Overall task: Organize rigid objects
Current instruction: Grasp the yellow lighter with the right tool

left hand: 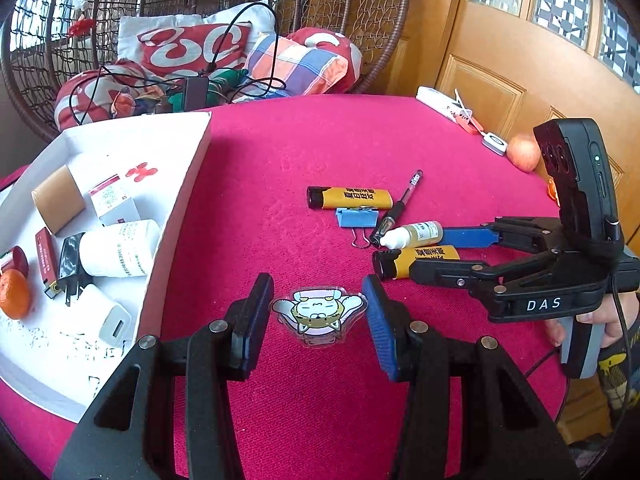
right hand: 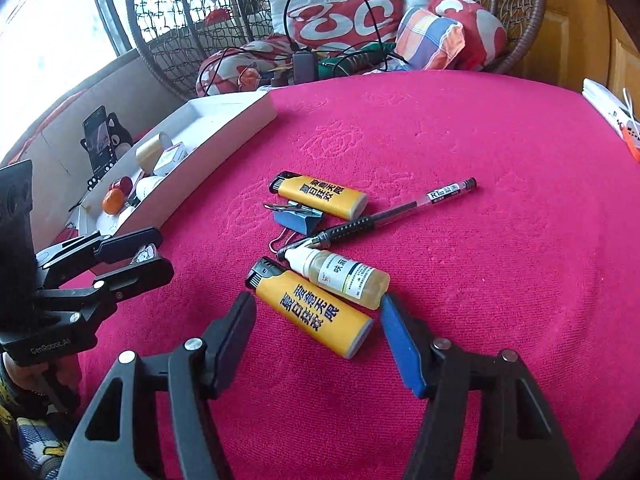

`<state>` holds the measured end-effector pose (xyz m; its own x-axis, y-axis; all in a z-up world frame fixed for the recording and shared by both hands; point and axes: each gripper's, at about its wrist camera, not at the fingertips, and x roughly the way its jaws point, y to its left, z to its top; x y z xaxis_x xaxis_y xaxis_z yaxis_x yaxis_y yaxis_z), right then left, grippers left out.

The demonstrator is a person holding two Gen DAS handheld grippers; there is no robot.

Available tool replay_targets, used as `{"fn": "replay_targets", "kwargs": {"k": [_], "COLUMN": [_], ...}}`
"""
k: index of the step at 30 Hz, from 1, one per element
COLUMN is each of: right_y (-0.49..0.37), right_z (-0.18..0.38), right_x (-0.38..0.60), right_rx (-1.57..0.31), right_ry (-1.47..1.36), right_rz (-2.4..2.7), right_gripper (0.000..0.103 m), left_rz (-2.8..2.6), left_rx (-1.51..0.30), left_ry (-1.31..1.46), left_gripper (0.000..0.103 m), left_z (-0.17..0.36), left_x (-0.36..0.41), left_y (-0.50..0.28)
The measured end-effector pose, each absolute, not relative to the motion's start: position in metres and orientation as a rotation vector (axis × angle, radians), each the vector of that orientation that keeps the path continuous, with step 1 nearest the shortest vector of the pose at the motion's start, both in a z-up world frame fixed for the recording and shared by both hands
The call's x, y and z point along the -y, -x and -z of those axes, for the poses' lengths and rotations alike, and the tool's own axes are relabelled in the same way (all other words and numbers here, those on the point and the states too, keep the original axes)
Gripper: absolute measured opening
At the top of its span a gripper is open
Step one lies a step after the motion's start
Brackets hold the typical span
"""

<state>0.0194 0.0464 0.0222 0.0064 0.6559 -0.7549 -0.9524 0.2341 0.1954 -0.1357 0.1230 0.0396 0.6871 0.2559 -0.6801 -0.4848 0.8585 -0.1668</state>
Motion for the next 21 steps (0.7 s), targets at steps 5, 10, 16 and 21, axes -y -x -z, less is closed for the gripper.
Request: {"fn": "replay_targets", "kwargs": {"k": [5, 10, 16, 21], "right_y": [-0.009, 0.003, 0.013, 0.028], "right_z": [-0.024, -0.026, -0.025, -0.02], "right_x": [-0.047, -0.037, -0.05, -0.064], "right_rx": [-0.855, -0.901, -0.87, -0.754], "right_ry": [0.497, 0.513, 0.564, 0.666], "right_rz": [-1.349, -1.451, -1.442, -1.362], "right_gripper": [0.065, 0.065, 0.065, 0.042], "left_rz": [-0.434, -0.434, -0.439, -0.448], "left_rx": [-0.677, -0.671, -0.66, -0.652], "left_ry": [0.356, 0.38, 0.368, 0.349], "left_gripper": [0.046, 0.046, 0.046, 0.046], "left_z": [-0.044, -0.044, -0.048, -0.051], "left_x": [-0.126, -0.13, -0.128, -0.126], "left_y": [0.142, 0.144, 0.146, 0.149]}}
